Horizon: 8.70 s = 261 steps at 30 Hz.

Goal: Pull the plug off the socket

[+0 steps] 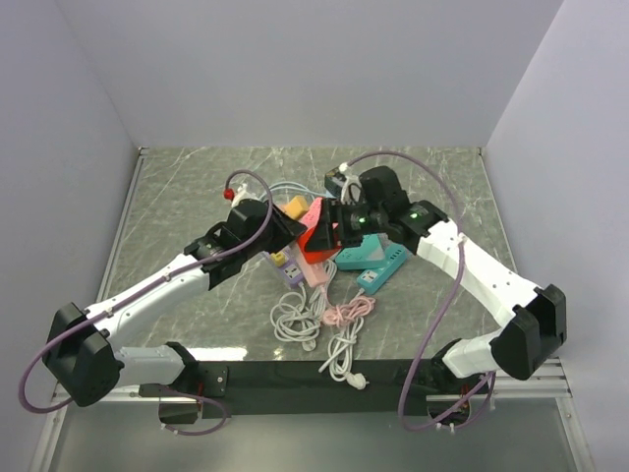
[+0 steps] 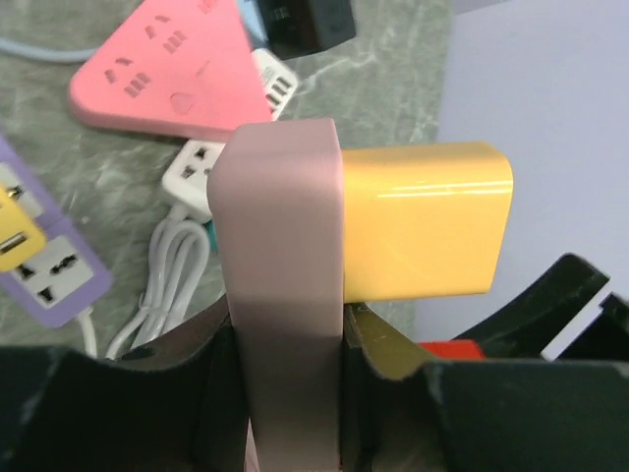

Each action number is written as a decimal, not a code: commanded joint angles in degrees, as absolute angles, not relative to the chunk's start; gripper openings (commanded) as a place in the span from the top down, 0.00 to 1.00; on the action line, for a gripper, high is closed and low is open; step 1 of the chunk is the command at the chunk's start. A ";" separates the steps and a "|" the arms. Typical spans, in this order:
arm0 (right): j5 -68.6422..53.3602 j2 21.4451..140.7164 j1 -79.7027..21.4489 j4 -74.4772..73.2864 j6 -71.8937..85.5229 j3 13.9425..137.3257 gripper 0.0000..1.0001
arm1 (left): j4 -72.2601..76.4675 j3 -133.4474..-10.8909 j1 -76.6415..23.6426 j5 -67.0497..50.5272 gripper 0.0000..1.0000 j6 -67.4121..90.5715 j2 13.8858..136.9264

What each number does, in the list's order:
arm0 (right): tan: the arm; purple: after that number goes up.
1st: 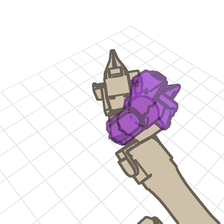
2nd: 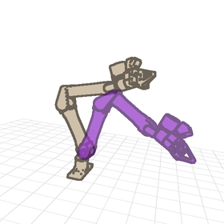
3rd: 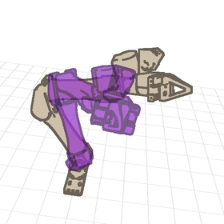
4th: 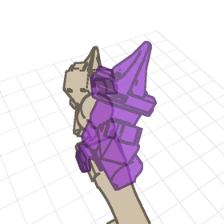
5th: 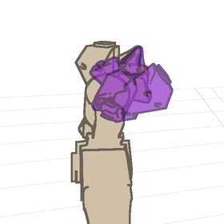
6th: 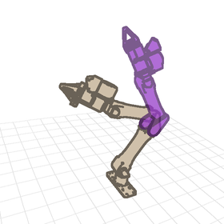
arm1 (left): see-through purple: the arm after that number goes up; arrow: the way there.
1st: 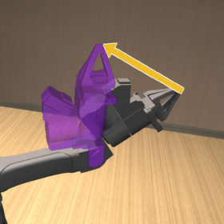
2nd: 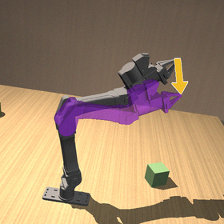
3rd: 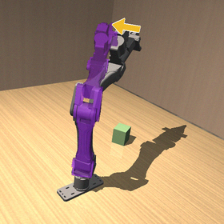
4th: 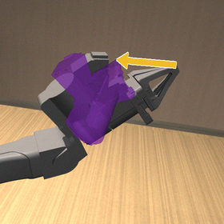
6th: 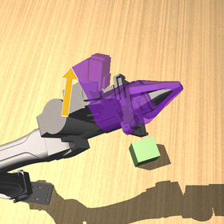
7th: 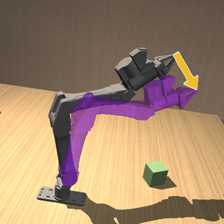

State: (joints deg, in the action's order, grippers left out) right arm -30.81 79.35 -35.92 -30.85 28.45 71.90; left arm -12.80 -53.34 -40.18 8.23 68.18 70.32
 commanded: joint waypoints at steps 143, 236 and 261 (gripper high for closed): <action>-29.32 87.32 -40.98 -14.80 39.64 78.16 1.00 | -20.22 -40.17 -16.09 -16.79 0.99 31.90 55.46; -5.63 95.17 -42.61 -41.40 17.59 87.70 0.20 | -29.27 -56.71 6.15 -16.49 0.01 34.27 69.01; -0.88 126.91 -52.47 -47.55 10.98 112.24 0.39 | -13.64 -37.97 5.98 -33.83 0.29 39.55 59.93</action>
State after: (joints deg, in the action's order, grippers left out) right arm -1.48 126.39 -52.01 -46.78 10.59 111.85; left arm -21.02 -38.24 6.02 -27.70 38.41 57.69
